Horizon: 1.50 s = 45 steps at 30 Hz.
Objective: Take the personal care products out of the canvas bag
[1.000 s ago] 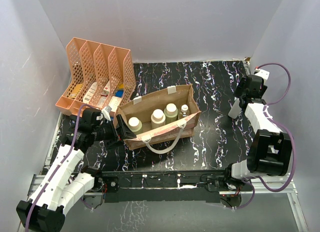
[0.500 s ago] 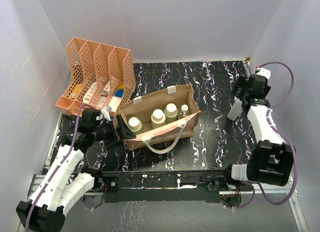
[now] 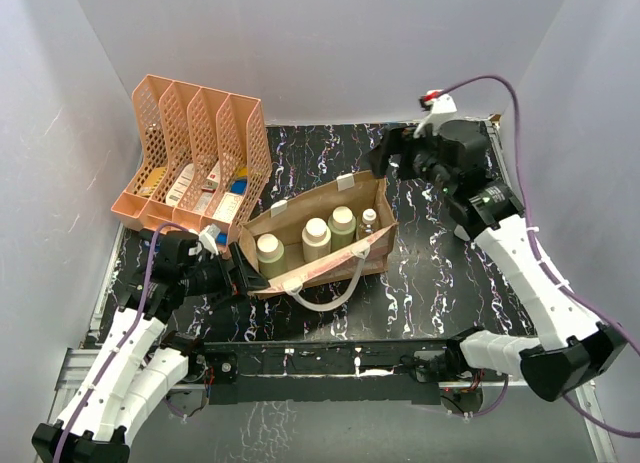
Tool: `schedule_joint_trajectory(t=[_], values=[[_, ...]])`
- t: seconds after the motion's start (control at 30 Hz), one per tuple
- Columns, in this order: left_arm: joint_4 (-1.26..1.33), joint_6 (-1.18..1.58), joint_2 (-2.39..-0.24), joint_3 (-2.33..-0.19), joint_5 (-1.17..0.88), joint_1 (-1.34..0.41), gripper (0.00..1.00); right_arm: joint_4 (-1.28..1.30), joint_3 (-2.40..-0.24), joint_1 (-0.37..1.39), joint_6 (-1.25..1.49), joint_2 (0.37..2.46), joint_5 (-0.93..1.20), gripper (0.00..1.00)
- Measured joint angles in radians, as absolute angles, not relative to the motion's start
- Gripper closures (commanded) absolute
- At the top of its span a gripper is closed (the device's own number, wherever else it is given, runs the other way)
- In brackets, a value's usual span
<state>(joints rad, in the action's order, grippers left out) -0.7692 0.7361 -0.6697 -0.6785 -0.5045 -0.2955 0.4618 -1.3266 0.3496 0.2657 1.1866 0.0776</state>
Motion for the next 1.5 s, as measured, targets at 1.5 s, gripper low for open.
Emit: schedule_joint_trajectory(t=[1.5], values=[[-0.756, 0.759, -0.653, -0.645, -0.505, -0.295, 0.18, 0.310, -1.343, 1.102, 0.219, 1.774, -0.189, 0.02]])
